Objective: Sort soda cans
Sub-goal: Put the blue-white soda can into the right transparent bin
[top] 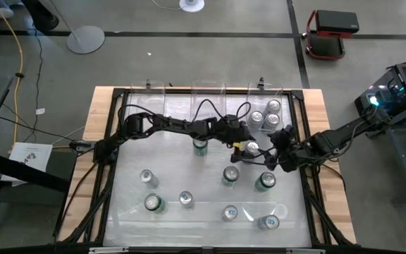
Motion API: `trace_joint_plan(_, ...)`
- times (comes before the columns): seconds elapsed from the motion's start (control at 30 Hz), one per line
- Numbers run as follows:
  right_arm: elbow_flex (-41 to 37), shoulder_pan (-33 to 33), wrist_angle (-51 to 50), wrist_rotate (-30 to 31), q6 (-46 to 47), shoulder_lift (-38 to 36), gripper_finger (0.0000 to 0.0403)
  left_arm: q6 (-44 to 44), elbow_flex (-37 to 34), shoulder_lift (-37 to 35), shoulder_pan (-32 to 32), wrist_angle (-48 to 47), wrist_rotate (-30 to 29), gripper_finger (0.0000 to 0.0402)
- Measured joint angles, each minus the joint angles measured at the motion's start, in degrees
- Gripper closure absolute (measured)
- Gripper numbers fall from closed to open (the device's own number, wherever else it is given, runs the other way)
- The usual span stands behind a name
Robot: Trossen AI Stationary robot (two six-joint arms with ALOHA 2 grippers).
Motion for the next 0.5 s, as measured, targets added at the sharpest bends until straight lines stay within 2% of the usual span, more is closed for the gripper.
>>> trace_joint_plan(0.1,-0.02,0.02,1.14,-3.39,-3.08,0.00,0.0061,0.03,-0.02,-2.07,0.73,-4.19,0.45,0.0036)
trace_joint_plan(0.37,-0.02,-0.13,6.18,-6.88,-8.43,0.09,0.0061,6.72,0.00,-10.24,0.63,-16.40,-1.49,0.0035)
trace_joint_plan(0.5,-0.02,-0.14,11.76,-12.01,-18.45,1.71,0.0061,11.58,0.00,-14.86,-0.53,-27.01,-6.05,0.0035)
